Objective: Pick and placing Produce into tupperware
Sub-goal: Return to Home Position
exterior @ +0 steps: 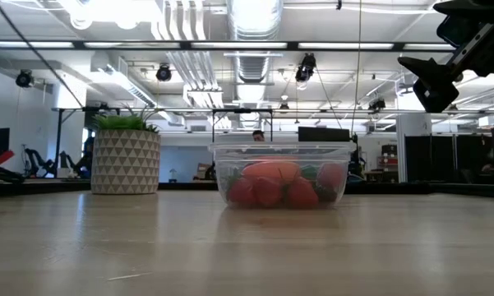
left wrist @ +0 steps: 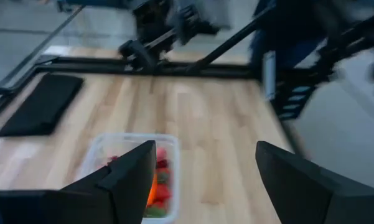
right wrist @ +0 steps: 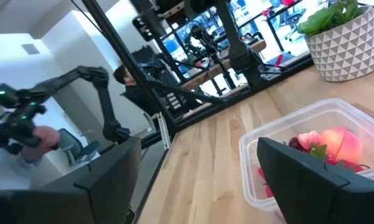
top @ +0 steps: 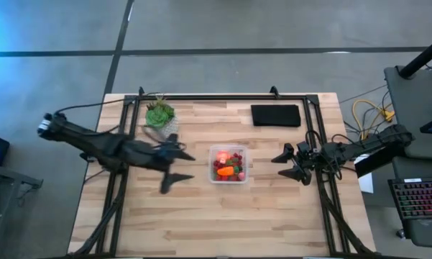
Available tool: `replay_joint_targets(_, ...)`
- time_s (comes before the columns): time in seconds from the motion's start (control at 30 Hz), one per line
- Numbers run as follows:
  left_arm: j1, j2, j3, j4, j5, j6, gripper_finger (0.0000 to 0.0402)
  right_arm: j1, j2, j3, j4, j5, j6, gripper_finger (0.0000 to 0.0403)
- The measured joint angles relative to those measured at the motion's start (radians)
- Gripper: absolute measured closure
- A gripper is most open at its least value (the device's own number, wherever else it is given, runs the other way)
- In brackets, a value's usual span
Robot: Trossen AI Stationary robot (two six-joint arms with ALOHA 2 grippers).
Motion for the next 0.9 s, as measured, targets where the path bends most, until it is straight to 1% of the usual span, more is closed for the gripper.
replay_joint_targets(0.17, -0.066, -0.233, -0.274, 0.194, 0.009, -0.026, 0.0139, 0.0, 0.0, 0.0, 0.0, 0.0, 0.0, 0.0095)
replay_joint_targets(0.23, -0.069, -0.318, -0.359, 0.249, 0.007, 0.001, 0.0139, 0.0, 0.0, 0.0, 0.0, 0.0, 0.0, 0.0096)
replay_joint_targets(0.3, -0.065, -0.4, -0.419, 0.271, 0.008, 0.042, 0.0139, 0.0, 0.0, 0.0, 0.0, 0.0, 0.0, 0.0096)
replay_joint_targets(0.43, -0.046, -0.543, -0.506, 0.26, 0.004, 0.114, 0.0139, 0.0, 0.0, 0.0, 0.0, 0.0, 0.0, 0.0092)
replay_joint_targets(0.53, -0.026, -0.622, -0.558, 0.205, -0.006, 0.156, 0.0139, 0.0, 0.0, 0.0, 0.0, 0.0, 0.0, 0.0093)
replay_joint_targets(0.6, -0.007, -0.672, -0.595, 0.137, -0.047, 0.155, 0.0139, 0.0, 0.0, 0.0, 0.0, 0.0, 0.0, 0.0095)
replay_joint_targets(0.67, 0.007, -0.748, -0.627, 0.085, -0.079, 0.146, 0.0139, 0.0, 0.0, 0.0, 0.0, 0.0, 0.0, 0.0096)
replay_joint_targets(0.9, 0.014, -0.97, -0.719, -0.015, -0.083, 0.129, 0.0139, 0.0, 0.0, 0.0, 0.0, 0.0, 0.0, 0.009)
